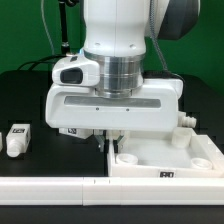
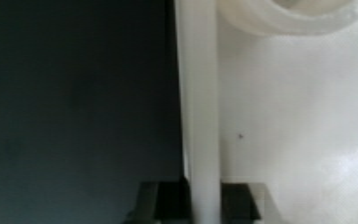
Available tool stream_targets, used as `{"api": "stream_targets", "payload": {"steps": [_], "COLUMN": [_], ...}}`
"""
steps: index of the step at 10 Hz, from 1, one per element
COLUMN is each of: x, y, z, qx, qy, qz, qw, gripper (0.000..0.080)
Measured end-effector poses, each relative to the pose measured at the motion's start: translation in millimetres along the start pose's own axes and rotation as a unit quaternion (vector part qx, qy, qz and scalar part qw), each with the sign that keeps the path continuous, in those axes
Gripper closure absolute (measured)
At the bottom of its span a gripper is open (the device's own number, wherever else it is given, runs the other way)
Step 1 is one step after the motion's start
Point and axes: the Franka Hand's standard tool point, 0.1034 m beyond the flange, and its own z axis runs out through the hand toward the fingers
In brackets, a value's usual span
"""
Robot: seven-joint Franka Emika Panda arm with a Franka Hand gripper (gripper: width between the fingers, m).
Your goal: Assemble one leg
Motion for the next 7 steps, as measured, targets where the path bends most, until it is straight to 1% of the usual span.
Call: {"api": "stream_targets", "payload": {"steps": [1,2,7], "x": [6.8,5.0,4.8], "y": [0.3,0.9,1.0], "z": [-3.6,-0.9,-0.4], "qx": [-0.005,-0.004,-0.004], "qy": [-0.009,-0.009,-0.009], "qz": [-0.002,-0.001,-0.001], "qw": [1.000,1.000,1.000], "gripper": [0.0744,0.0744,0.0744]}}
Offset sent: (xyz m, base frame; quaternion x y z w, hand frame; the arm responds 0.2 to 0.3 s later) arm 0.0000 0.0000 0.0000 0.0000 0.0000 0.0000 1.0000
